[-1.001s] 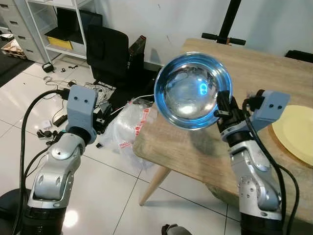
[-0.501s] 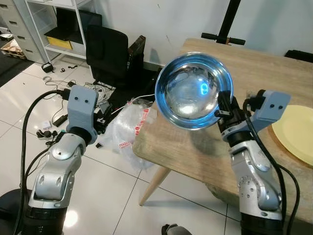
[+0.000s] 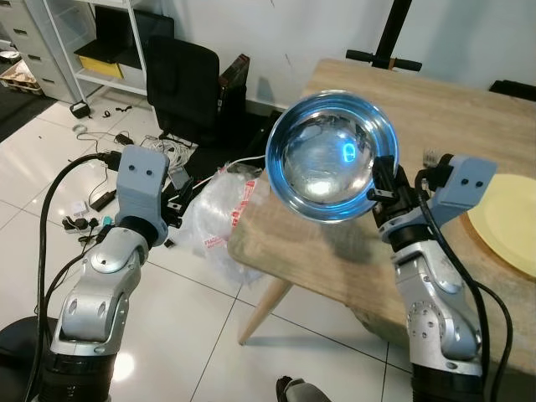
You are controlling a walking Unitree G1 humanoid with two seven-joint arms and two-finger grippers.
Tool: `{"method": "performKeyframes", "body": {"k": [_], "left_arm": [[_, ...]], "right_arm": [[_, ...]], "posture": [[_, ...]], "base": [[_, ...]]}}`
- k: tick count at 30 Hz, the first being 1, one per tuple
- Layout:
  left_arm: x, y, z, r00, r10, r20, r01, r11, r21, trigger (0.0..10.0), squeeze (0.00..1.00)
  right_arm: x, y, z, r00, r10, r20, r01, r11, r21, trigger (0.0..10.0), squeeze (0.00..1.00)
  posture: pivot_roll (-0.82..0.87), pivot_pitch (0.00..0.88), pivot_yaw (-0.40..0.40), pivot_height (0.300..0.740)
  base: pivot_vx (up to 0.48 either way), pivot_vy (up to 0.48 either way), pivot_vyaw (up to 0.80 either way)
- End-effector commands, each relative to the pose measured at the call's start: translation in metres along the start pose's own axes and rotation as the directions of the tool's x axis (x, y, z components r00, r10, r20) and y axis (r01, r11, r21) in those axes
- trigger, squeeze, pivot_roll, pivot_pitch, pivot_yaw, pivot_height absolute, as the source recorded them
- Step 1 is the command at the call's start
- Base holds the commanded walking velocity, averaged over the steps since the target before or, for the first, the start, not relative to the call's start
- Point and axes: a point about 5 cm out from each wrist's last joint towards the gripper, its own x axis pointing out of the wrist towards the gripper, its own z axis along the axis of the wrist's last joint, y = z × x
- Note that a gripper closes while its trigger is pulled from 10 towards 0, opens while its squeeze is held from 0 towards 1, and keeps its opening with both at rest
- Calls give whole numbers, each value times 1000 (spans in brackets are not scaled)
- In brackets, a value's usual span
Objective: Setting the table
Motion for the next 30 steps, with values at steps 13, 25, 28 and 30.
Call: {"method": "performKeyframes", "body": {"k": [13,25,28,30], "left_arm": [[0,1,-6,1000,1,-20,-1,1000,-6,10000,0],[1,-1,-6,1000,-3,-17,3,1000,-7,10000,0],[1,-1,-6,1000,-3,-17,3,1000,-7,10000,0],[1,-1,-6,1000,-3,-17,3,1000,-7,10000,0]], "right_arm": [[0,-2,1,1000,-7,18,7,1000,5,10000,0],[0,-4,2,1000,-7,19,7,1000,-1,10000,0],[0,-4,2,1000,-7,19,7,1000,-2,10000,0],[0,-4,2,1000,-7,19,7,1000,-2,10000,0]], "posture": [[-63,36,51,740],[-70,31,51,740],[-71,31,51,740],[-71,31,51,740]], "base": [[-448,0,0],[-446,0,0],[-444,0,0],[-446,0,0]]}}
